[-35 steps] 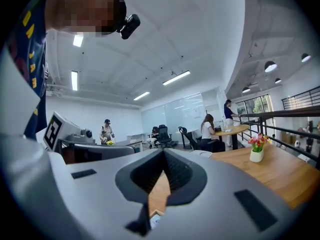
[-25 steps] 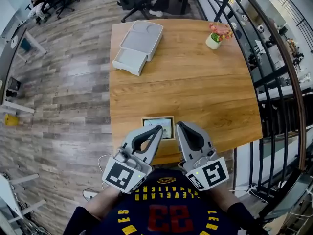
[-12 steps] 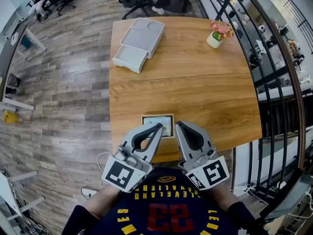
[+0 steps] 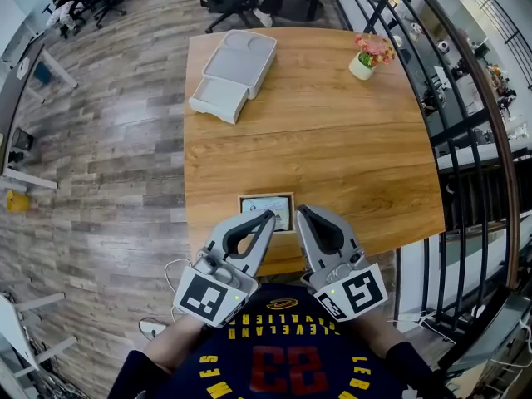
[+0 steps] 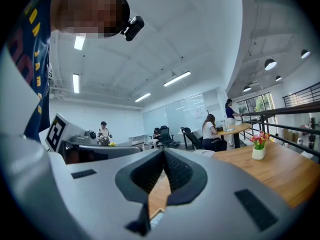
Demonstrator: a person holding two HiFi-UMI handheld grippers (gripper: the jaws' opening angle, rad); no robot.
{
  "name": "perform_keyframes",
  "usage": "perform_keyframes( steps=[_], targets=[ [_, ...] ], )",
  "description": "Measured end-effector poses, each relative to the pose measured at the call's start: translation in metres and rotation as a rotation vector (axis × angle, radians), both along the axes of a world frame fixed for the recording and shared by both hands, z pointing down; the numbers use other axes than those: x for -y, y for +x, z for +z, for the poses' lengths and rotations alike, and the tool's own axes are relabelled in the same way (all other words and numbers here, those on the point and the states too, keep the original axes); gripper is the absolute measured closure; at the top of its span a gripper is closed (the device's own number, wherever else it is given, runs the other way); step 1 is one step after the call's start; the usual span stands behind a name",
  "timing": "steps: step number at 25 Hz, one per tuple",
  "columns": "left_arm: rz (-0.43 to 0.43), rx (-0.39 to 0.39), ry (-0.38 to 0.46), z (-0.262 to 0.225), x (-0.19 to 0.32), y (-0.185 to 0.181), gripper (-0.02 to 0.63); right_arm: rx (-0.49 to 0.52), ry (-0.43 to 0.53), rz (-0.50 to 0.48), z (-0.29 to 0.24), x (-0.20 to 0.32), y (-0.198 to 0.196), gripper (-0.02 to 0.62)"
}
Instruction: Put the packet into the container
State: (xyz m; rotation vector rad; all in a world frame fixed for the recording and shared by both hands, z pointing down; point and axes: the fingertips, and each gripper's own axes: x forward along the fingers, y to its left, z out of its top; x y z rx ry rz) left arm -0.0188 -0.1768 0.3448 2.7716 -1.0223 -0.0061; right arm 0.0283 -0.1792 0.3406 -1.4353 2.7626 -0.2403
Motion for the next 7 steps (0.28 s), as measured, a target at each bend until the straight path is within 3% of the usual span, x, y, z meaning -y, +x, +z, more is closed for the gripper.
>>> perform_keyframes(
  steps=[7],
  targets=[
    [-0.004, 0.022, 0.006, 0.0014, -0.0015, -0.0018, 0.597, -0.004, -0.008, 0.007, 0.0011, -0.0054, 0.002, 0.584]
  ],
)
